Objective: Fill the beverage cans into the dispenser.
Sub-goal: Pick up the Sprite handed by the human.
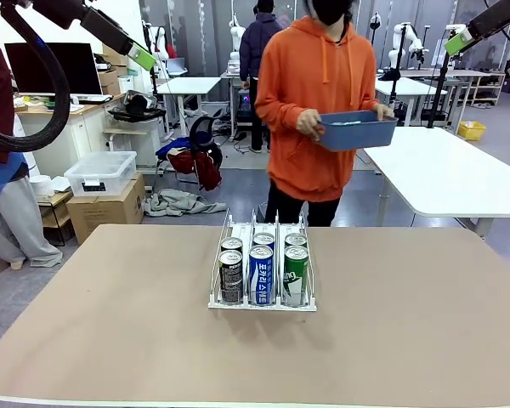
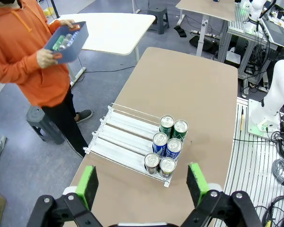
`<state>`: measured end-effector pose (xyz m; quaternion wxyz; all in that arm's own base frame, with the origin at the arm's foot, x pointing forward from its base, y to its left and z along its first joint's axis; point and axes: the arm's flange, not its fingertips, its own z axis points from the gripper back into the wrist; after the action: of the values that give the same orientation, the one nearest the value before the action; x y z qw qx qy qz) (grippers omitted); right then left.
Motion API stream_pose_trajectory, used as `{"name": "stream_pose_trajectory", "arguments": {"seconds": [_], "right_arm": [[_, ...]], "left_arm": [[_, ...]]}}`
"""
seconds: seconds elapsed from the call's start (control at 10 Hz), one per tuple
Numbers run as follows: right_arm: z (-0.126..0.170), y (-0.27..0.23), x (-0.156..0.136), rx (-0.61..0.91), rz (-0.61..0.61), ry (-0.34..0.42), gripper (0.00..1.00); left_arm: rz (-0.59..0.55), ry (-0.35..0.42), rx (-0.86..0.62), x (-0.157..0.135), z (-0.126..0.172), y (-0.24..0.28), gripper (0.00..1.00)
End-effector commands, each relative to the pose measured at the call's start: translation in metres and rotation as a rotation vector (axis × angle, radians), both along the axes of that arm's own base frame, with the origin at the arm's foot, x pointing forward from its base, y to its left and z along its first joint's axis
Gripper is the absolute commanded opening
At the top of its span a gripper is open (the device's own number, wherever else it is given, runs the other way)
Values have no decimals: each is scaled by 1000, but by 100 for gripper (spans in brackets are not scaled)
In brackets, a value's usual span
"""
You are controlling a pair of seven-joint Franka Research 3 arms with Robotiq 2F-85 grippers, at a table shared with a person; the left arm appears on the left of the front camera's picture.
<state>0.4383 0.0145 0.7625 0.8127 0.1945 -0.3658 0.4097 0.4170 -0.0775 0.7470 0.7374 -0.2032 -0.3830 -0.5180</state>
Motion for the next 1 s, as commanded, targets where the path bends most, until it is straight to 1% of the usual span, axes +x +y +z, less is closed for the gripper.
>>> {"name": "stream_pose_trajectory", "arguments": {"seconds": [0.0, 0.9], "right_arm": [[0, 1, 1, 3, -10, -5, 100], [0, 1, 1, 3, -10, -5, 100]], "left_arm": [[-5, 1, -9, -1, 1, 0, 100], [-5, 1, -9, -1, 1, 0, 100]]}}
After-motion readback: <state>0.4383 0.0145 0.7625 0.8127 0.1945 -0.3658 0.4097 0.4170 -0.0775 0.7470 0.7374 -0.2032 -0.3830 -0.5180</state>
